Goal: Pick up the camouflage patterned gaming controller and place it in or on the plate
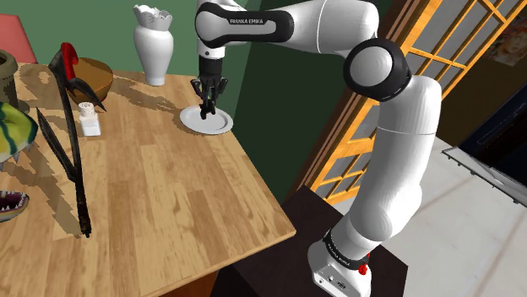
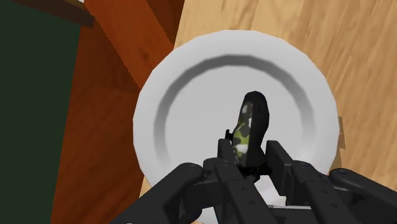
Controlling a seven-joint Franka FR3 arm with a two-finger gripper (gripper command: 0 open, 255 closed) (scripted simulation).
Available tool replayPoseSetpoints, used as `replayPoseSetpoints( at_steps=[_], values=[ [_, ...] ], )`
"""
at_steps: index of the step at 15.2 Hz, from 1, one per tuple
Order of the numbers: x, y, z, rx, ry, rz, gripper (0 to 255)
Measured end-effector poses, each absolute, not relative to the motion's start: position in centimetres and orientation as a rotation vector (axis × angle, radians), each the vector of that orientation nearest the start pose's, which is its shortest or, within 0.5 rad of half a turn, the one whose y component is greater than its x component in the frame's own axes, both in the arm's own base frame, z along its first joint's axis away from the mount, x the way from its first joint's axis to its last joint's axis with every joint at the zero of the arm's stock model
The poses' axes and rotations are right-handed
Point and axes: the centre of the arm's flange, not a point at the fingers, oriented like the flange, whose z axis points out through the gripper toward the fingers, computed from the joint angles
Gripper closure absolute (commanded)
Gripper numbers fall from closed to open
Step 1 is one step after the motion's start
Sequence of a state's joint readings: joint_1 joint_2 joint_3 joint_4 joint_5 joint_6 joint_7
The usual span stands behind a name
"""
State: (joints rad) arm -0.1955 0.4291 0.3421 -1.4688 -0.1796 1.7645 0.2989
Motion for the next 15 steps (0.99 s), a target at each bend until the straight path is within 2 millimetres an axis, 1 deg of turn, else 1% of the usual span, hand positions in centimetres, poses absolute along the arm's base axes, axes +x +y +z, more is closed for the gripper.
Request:
replayPoseSetpoints(
  at_steps=[1, 4, 5, 8, 11, 12, 15],
  values=[
    [66.7, 4.8, 43.4, -3.188, 0.208, 0.152, 255],
    [66.7, 4.8, 41.5, -3.189, 0.211, 0.153, 255],
    [66.7, 4.8, 41.2, -3.189, 0.21, 0.153, 255],
    [66.7, 4.7, 40.7, -3.189, 0.213, 0.156, 255],
    [66.7, 4.7, 40.7, -3.189, 0.212, 0.157, 255],
    [66.7, 4.7, 40.7, -3.189, 0.212, 0.157, 0],
    [66.6, 4.9, 40.2, -3.186, 0.206, 0.168, 0]
  ],
)
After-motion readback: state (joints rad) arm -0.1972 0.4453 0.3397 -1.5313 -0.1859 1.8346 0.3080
